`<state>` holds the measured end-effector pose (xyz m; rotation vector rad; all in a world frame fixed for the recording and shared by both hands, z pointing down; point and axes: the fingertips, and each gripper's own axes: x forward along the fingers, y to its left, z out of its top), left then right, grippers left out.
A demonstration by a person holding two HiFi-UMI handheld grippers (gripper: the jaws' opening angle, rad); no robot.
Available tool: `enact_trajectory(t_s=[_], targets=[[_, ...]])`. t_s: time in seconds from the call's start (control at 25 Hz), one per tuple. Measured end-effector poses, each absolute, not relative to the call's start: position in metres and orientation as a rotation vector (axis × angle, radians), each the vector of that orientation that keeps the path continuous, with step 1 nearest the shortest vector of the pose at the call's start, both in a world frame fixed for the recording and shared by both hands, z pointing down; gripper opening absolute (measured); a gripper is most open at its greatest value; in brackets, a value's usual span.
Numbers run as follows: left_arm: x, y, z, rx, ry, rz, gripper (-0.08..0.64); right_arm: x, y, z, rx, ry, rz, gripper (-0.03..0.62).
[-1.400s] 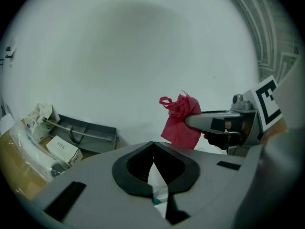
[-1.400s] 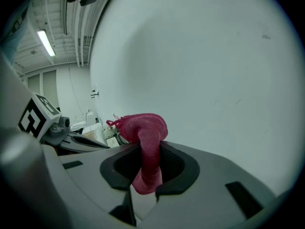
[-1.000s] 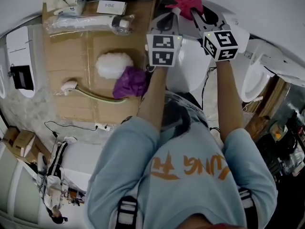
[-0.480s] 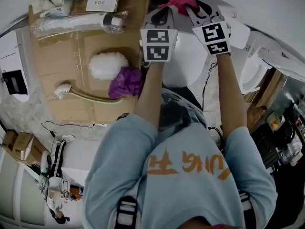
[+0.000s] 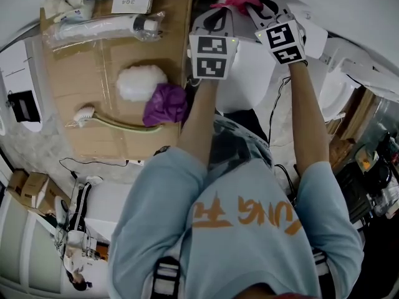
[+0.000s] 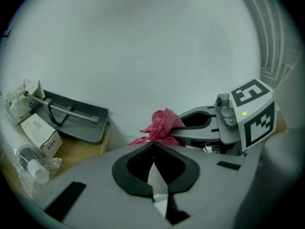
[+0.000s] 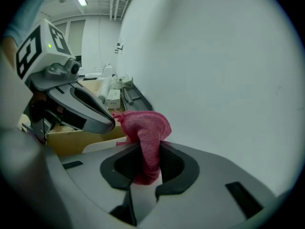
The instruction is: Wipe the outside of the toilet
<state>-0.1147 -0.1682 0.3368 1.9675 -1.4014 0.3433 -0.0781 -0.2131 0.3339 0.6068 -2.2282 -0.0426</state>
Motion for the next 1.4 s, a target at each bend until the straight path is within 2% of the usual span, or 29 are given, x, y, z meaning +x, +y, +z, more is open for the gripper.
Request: enact_trajectory(t_s=[1.4], targets=[[-0.03,-0.165,0.329,2.03,-1.327,0.506,0.026,0.038,-0.239,0.333,0.837,-2.254,0.163,0.097]])
